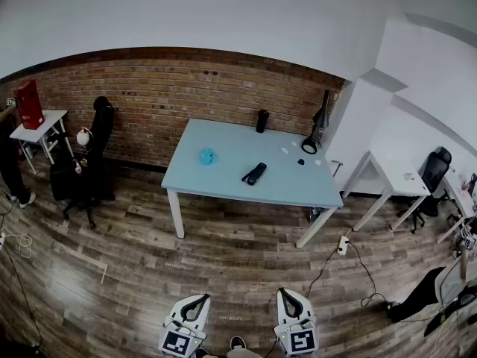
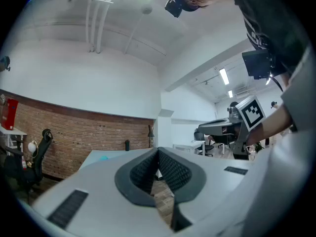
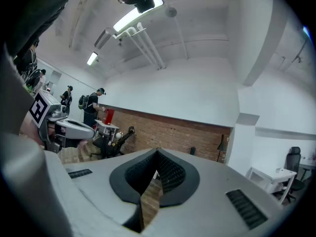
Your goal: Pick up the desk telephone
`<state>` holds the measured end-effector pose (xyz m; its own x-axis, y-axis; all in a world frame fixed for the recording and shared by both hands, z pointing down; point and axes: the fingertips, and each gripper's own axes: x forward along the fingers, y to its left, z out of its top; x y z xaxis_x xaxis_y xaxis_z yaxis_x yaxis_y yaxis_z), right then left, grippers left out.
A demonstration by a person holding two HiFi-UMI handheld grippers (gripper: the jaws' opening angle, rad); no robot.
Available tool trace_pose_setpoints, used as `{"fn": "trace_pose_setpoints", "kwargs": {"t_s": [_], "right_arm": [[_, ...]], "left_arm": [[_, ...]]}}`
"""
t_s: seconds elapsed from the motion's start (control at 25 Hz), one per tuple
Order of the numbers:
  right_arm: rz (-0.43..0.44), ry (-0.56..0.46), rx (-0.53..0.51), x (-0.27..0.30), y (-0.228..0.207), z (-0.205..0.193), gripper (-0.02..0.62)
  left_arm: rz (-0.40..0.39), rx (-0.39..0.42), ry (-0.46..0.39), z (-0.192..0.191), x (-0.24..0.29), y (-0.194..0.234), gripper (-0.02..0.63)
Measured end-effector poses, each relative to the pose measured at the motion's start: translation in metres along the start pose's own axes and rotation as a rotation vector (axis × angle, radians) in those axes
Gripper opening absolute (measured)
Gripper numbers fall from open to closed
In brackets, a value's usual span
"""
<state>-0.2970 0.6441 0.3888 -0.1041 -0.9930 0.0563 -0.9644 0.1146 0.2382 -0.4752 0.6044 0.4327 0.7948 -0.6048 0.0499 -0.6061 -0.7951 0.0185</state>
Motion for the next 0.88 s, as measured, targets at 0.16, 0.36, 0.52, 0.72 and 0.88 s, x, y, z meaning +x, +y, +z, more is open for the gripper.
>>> {"fn": "trace_pose_setpoints", "kwargs": {"t_s": [0.16,0.36,0.52,0.72,0.88], "right_arm": [[0.045,0.047,-0.016,-0.001,0.018,-0.009,0.009],[0.061,0.123,-0.047,0.0,0.045,-0.02,0.009],[0.106,0.131,0.014,0.03,0.051,-0.026,0.009],[0.12,0.023,0.054,0.057,0.017,-0.025,0.009],[0.106,0.018,0.089,0.068,-0.024,-0.04,0.009]], "left_arm": [[-0.007,-0.015,-0.033,-0.006,-0.003,0.0,0.017],[-0.003,-0.054,-0.031,-0.02,-0.012,0.006,0.018],[0.033,-0.041,-0.039,-0.022,-0.008,0.019,0.018],[0.05,-0.008,-0.015,-0.016,0.025,0.008,0.018],[0.032,0.033,0.0,-0.008,0.065,-0.007,0.018]]}}
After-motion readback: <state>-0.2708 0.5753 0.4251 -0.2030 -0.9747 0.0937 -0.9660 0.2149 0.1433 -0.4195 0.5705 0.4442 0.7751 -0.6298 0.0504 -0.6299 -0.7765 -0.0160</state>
